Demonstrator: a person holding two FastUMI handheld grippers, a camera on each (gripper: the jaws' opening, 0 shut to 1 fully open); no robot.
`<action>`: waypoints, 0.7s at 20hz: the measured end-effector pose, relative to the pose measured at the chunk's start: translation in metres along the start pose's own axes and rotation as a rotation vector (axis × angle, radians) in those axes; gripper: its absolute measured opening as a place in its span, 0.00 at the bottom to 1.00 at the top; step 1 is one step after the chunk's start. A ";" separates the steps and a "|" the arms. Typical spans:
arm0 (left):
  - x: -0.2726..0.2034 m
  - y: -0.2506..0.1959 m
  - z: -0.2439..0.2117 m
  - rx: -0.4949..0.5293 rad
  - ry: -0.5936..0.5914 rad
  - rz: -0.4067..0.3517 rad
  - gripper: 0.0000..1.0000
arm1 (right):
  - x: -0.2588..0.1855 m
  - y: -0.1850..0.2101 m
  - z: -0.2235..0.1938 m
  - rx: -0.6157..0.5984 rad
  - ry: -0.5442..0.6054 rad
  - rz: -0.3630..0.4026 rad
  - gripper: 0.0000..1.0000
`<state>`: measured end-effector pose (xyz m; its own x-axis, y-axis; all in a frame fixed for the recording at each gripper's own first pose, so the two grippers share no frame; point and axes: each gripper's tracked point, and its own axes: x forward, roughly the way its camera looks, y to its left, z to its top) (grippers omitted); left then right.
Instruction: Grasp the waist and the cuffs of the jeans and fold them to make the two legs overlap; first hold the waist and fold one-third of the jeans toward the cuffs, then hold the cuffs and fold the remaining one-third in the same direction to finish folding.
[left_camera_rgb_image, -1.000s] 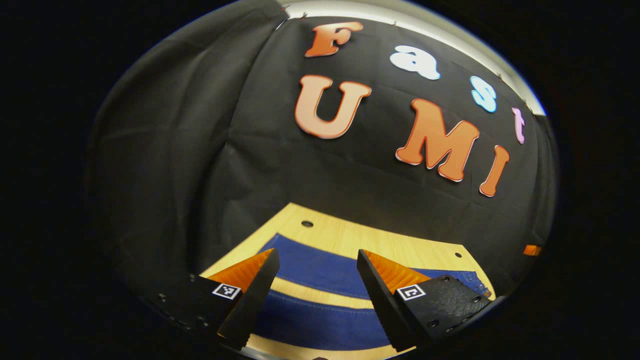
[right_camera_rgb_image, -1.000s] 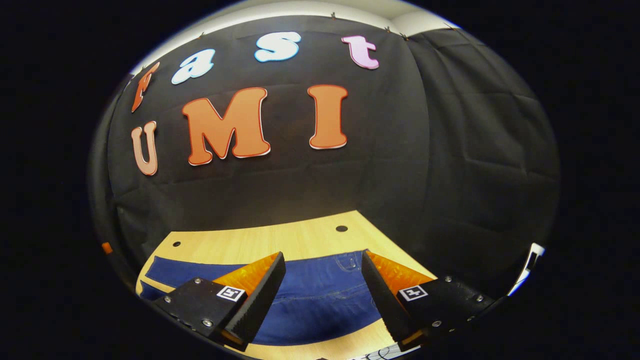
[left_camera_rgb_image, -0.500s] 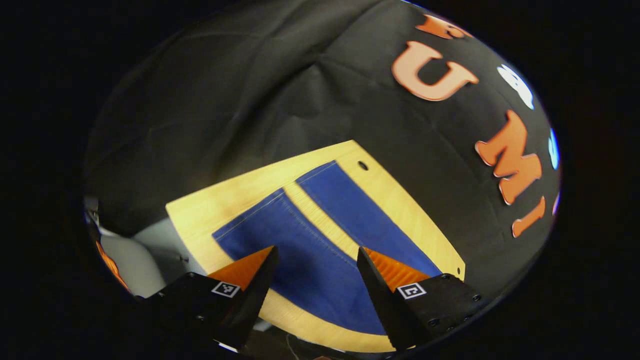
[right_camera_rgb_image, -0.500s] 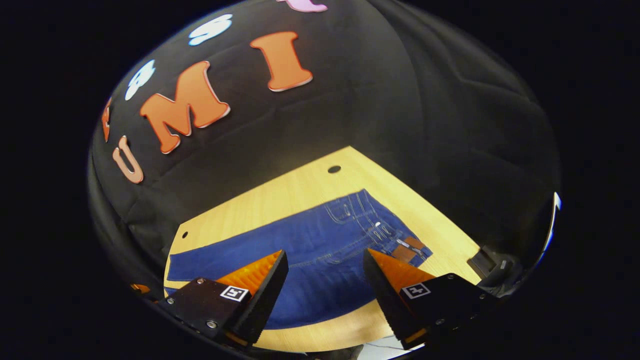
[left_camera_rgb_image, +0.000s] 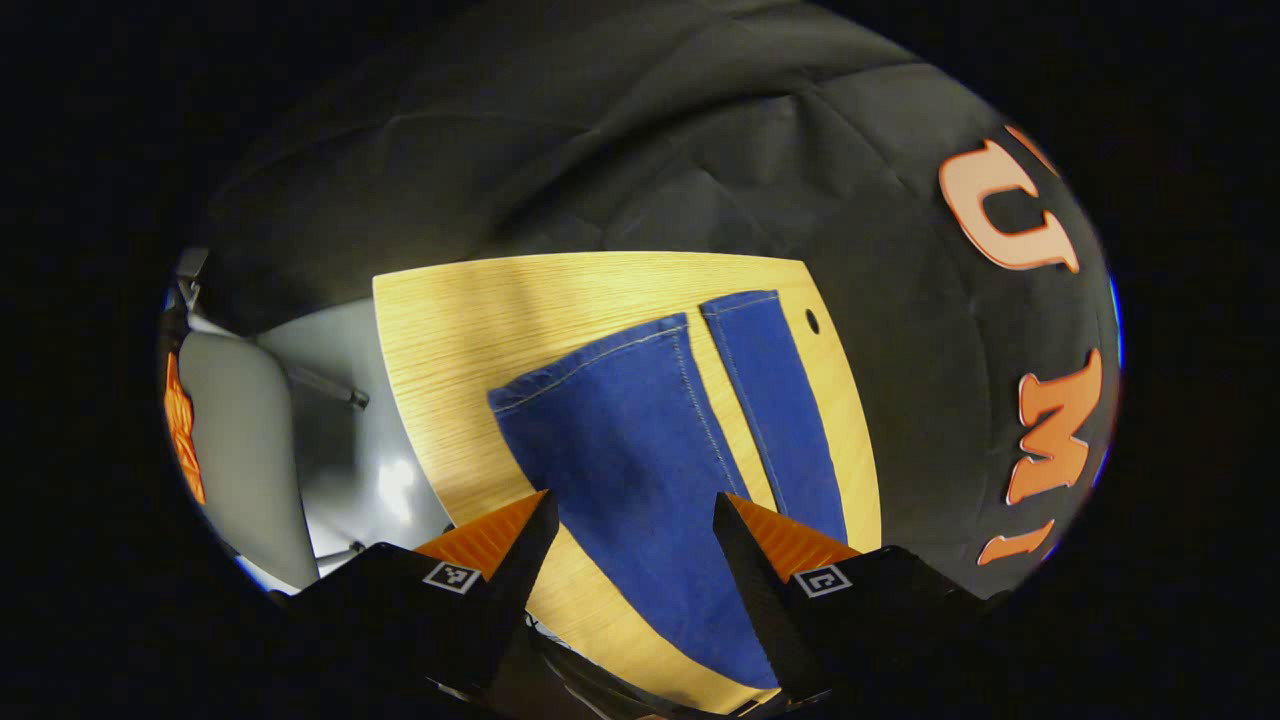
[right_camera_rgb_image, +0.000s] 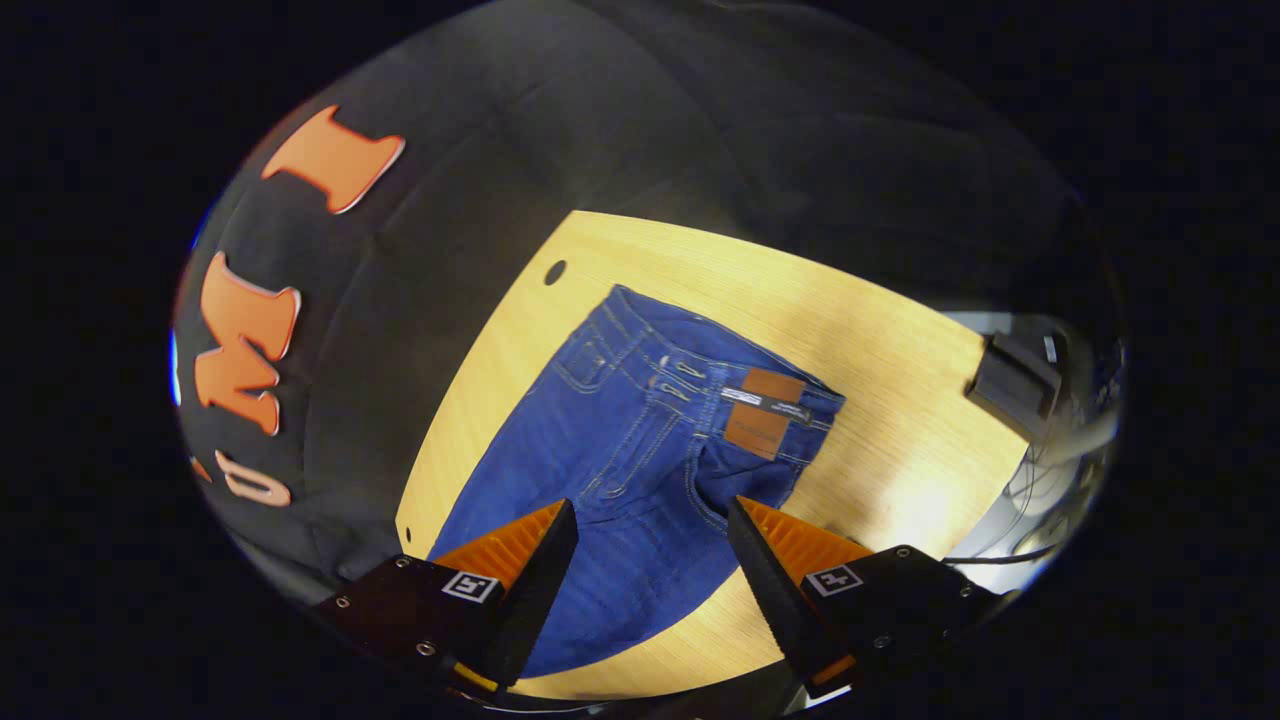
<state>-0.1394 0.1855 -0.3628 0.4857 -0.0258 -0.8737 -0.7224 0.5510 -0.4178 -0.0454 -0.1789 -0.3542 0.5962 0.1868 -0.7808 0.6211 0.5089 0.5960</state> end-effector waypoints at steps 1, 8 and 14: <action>0.002 0.006 0.004 -0.032 0.001 0.007 0.98 | 0.006 -0.004 0.000 0.027 0.011 -0.007 0.96; 0.021 0.030 0.021 -0.236 0.032 -0.045 0.94 | 0.023 -0.025 0.003 0.144 0.036 -0.031 0.96; 0.036 0.034 0.018 -0.226 0.090 0.116 0.68 | 0.038 -0.042 0.003 0.179 0.072 -0.082 0.96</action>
<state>-0.1378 0.2179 -0.4037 0.3546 -0.0528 -0.9335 -0.8672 0.3547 -0.3495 -0.0470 -0.1955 -0.4082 0.5056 0.2140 -0.8358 0.7506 0.3687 0.5484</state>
